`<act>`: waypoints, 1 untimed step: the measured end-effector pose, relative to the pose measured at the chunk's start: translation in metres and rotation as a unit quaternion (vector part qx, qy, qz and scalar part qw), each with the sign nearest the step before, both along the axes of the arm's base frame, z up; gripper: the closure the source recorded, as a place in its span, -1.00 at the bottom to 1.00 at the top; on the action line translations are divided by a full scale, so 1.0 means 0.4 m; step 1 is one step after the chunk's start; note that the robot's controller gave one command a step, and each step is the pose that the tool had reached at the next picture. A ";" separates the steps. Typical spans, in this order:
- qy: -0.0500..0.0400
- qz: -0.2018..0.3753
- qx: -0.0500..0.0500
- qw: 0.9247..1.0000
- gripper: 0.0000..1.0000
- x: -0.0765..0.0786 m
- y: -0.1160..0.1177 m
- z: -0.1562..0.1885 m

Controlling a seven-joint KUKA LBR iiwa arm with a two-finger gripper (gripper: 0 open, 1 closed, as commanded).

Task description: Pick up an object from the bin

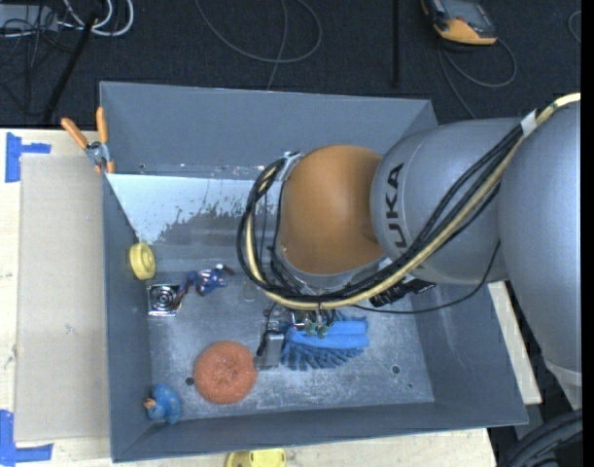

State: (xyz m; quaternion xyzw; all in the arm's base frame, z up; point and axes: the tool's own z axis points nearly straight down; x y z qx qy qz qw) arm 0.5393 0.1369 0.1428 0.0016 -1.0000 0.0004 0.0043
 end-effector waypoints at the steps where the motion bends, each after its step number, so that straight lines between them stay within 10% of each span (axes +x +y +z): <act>1: -0.004 -0.002 0.000 1.000 -1.00 0.005 -0.001 0.011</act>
Offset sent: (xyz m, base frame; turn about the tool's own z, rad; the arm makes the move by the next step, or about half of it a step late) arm -0.0416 0.0158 -0.0714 -0.1046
